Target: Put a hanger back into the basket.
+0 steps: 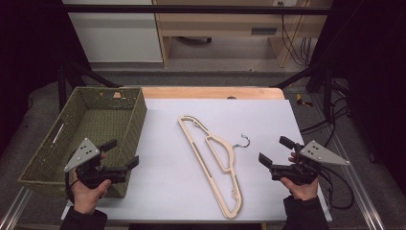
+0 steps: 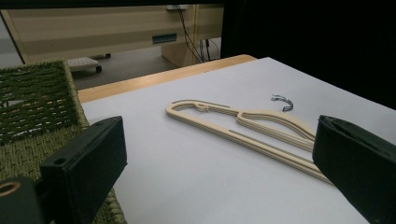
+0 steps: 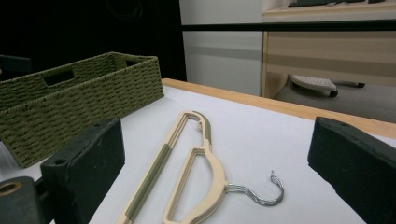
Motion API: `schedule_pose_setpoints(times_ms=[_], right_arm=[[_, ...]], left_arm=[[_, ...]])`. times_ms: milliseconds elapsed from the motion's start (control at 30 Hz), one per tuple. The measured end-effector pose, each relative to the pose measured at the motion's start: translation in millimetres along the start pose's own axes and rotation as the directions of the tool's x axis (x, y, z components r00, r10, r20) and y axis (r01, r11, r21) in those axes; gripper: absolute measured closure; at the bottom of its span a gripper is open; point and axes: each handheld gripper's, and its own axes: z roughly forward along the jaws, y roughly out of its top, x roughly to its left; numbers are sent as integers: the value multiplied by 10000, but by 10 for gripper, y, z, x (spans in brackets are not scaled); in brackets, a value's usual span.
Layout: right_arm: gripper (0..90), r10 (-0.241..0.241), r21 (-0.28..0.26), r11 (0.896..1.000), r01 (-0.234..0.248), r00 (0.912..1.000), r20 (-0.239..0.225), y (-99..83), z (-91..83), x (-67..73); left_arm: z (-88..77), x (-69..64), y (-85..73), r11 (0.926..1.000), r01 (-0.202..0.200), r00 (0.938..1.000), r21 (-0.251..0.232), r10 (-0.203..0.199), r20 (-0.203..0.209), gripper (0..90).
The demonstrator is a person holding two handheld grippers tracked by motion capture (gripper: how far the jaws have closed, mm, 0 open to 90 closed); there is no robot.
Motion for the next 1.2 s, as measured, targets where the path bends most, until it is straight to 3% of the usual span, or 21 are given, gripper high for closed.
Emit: schedule_pose_setpoints(times_ms=[467,767,967,1067,1100,1167,1200], right_arm=[[61,47,585,9983,-67,9994,343,-29,65,52],[92,55,1631,9865,-135,9988,490,-95,173,135],[129,-84,2450,9695,-19,9991,409,-192,284,211],[151,-179,2927,9562,57,9991,391,-259,351,254],[168,-191,3205,9472,66,9992,359,-304,391,290],[170,-256,3319,9432,142,9992,300,-319,405,296],[200,-229,3543,9351,109,9993,299,-361,441,326]], left_arm=[[-55,77,-71,9999,127,9998,113,-126,-127,31],[-59,84,-71,9998,108,9998,136,-106,-190,32],[-68,80,-66,9999,72,9998,140,-69,-210,32],[-67,81,-68,9999,67,9997,159,-63,-223,32],[-67,82,-68,9998,73,9997,158,-70,-216,32],[-68,81,-69,9999,69,9997,159,-65,-219,32],[-72,79,-69,9999,62,9998,151,-59,-215,32]])
